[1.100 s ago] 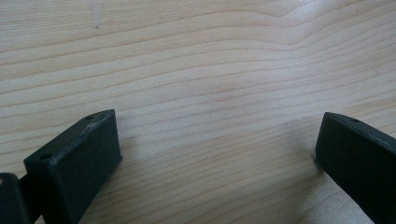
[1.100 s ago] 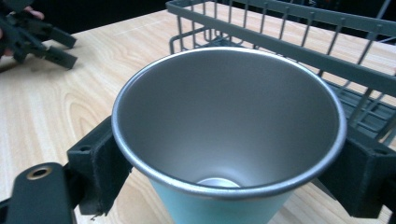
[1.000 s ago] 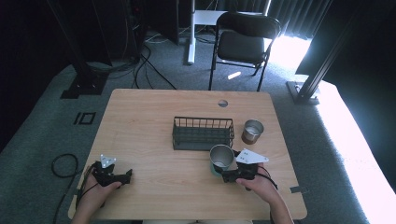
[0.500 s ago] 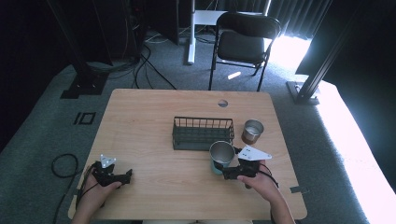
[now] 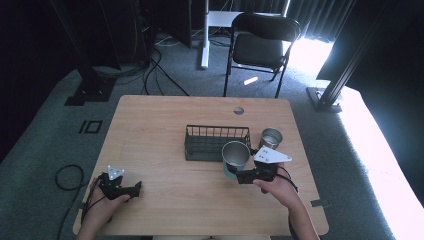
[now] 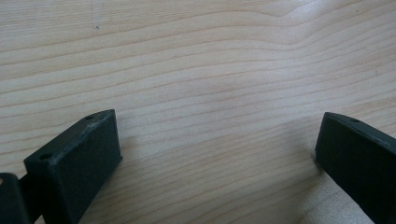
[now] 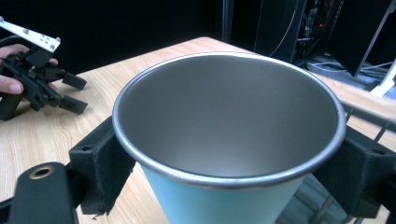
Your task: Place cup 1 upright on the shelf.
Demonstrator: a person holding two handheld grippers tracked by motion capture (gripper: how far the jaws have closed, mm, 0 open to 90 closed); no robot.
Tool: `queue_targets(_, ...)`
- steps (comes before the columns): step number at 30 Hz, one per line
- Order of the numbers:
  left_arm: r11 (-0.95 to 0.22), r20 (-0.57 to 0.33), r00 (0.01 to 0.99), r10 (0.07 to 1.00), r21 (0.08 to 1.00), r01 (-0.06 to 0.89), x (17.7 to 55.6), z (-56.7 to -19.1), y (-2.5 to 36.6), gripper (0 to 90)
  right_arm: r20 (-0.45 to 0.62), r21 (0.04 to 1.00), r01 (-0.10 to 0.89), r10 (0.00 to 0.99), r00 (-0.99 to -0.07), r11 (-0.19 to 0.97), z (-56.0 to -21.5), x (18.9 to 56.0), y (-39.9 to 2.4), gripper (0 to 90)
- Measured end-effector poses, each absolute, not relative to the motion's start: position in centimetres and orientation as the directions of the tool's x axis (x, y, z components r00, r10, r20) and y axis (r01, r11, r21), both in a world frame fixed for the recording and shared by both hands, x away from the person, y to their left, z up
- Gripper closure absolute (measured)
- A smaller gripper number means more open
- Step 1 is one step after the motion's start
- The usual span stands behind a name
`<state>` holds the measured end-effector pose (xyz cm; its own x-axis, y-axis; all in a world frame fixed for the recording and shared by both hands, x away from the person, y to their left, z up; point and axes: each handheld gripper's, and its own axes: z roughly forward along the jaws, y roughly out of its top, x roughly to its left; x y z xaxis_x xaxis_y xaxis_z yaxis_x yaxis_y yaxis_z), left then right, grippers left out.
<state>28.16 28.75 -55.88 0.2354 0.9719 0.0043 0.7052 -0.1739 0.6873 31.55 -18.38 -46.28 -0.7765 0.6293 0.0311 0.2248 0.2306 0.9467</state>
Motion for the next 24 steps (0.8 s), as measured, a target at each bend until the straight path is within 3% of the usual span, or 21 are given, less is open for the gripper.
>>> queue_targets(24,-0.174,0.005,0.236,0.972,0.687,0.705,28.2,-55.9,28.8,1.0,-0.017,0.972,0.145,0.675,-0.738,0.183,-41.0,34.7,-13.9,13.0)
